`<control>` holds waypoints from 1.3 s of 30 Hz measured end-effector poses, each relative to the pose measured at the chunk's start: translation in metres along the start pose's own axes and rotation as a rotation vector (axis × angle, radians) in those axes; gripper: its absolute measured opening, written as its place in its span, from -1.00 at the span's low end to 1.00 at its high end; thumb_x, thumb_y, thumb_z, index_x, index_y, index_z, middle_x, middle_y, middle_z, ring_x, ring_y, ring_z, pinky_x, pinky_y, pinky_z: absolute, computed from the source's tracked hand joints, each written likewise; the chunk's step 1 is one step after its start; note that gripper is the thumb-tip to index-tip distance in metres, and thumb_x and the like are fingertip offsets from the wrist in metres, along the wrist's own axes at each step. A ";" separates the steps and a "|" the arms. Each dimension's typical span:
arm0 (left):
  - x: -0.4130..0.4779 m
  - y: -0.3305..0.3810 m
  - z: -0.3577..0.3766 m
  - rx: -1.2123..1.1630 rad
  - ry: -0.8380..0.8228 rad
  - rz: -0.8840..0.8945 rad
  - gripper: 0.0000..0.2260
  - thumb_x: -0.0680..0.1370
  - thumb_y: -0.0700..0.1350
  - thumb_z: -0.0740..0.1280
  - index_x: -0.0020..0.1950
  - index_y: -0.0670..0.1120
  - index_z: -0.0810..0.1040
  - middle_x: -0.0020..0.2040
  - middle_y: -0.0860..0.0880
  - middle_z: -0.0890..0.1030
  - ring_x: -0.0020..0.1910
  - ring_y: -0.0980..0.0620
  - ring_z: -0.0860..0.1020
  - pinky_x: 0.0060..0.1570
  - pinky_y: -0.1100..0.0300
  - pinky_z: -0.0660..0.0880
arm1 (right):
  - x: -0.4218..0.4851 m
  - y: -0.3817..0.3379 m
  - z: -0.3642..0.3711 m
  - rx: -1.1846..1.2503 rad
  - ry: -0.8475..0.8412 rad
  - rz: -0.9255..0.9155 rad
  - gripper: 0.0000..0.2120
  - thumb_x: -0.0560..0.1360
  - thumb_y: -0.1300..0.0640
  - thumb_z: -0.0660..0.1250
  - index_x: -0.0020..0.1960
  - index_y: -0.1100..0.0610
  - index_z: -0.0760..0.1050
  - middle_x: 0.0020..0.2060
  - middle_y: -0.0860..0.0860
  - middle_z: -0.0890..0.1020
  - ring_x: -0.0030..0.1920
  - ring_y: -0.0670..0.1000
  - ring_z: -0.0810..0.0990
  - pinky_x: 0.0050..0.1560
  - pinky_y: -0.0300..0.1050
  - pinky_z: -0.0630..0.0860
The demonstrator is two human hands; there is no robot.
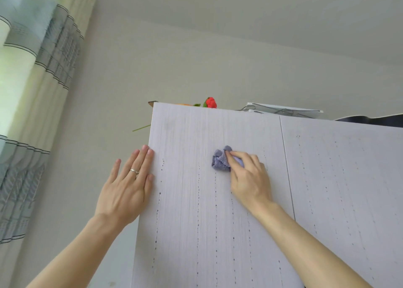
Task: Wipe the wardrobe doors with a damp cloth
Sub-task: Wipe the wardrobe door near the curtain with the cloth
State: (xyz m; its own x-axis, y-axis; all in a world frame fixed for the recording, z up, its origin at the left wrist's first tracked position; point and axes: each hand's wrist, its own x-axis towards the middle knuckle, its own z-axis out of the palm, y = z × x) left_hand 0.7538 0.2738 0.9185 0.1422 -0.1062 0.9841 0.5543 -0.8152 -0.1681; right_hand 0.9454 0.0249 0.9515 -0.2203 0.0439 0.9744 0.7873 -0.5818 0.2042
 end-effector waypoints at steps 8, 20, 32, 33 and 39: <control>-0.005 0.004 -0.001 0.039 0.018 -0.018 -0.49 0.70 0.02 -0.05 0.64 -0.09 0.16 0.60 -0.01 0.26 0.54 -0.01 0.23 0.48 -0.07 0.08 | 0.084 0.081 -0.009 -0.046 -0.020 0.531 -0.56 0.57 0.25 0.21 0.43 0.08 0.45 0.32 0.04 0.46 0.26 0.19 0.36 0.13 0.07 0.39; -0.009 0.008 0.000 0.018 -0.033 -0.114 -0.50 0.71 0.07 -0.09 0.66 0.01 0.08 0.60 0.06 0.22 0.54 0.05 0.21 0.48 -0.01 0.03 | 0.078 0.041 0.027 0.147 -0.086 -0.086 -0.50 0.59 0.34 0.13 0.53 0.22 0.30 0.51 0.10 0.35 0.53 0.11 0.27 0.54 0.03 0.16; -0.009 0.004 0.000 -0.039 -0.078 -0.135 -0.50 0.71 0.09 -0.09 0.66 0.03 0.07 0.60 0.08 0.22 0.53 0.00 0.30 0.48 0.01 0.06 | 0.094 0.023 0.015 0.138 -0.164 0.146 -0.45 0.60 0.35 0.08 0.58 0.19 0.17 0.57 0.05 0.22 0.58 0.04 0.12 0.53 -0.17 -0.11; -0.009 0.005 0.000 -0.040 -0.085 -0.135 -0.50 0.71 0.09 -0.09 0.66 0.03 0.07 0.60 0.08 0.23 0.52 0.00 0.31 0.48 0.02 0.05 | 0.092 0.030 0.013 0.126 -0.202 0.110 -0.44 0.61 0.36 0.06 0.59 0.16 0.15 0.58 0.01 0.19 0.59 0.00 0.08 0.52 -0.20 -0.18; -0.009 0.008 -0.002 -0.092 -0.117 -0.169 -0.50 0.71 0.10 -0.11 0.66 0.06 0.03 0.61 0.11 0.19 0.55 0.02 0.27 0.51 0.00 0.08 | 0.094 0.047 0.012 0.054 0.022 0.478 -0.46 0.53 0.31 0.10 0.51 0.25 0.32 0.47 0.10 0.41 0.48 0.18 0.29 0.50 0.01 0.21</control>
State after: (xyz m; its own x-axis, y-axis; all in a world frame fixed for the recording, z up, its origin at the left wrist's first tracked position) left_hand 0.7556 0.2671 0.9088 0.1502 0.0989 0.9837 0.5018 -0.8649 0.0103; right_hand 0.9685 0.0115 1.0542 0.1618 -0.2360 0.9582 0.8319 -0.4897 -0.2611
